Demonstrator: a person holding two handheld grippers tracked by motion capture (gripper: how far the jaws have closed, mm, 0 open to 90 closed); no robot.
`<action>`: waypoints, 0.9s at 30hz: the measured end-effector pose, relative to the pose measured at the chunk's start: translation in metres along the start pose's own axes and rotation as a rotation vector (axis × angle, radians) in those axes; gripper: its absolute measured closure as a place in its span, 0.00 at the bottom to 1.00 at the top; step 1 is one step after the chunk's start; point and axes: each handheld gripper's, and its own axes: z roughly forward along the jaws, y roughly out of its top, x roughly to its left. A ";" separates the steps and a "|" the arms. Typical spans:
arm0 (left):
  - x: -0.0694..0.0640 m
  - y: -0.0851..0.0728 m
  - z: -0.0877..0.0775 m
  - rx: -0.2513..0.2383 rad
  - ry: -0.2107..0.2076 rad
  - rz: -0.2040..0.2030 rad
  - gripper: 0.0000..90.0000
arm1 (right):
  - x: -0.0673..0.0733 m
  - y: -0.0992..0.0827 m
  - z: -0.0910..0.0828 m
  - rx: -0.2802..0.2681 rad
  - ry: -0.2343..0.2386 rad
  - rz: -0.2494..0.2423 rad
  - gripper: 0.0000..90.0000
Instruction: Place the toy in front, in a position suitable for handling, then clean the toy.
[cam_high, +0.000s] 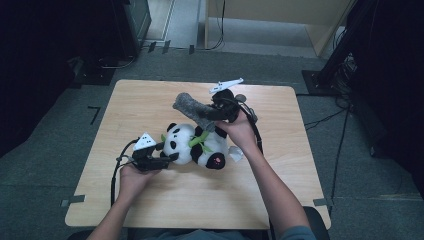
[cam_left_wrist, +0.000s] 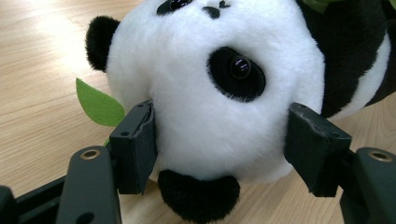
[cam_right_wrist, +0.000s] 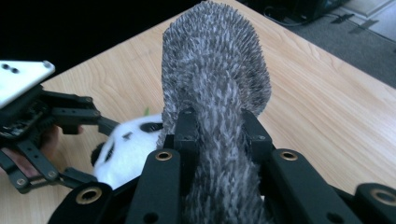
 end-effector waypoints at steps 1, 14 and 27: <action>0.000 0.000 0.000 0.002 -0.001 -0.001 0.35 | 0.002 0.001 0.001 0.004 0.001 -0.006 0.82; -0.001 0.001 0.001 0.000 0.005 -0.007 0.35 | 0.025 0.000 0.018 0.024 0.030 -0.060 0.82; -0.001 -0.001 0.000 -0.011 0.008 -0.017 0.36 | 0.055 -0.003 0.045 0.059 0.076 -0.126 0.82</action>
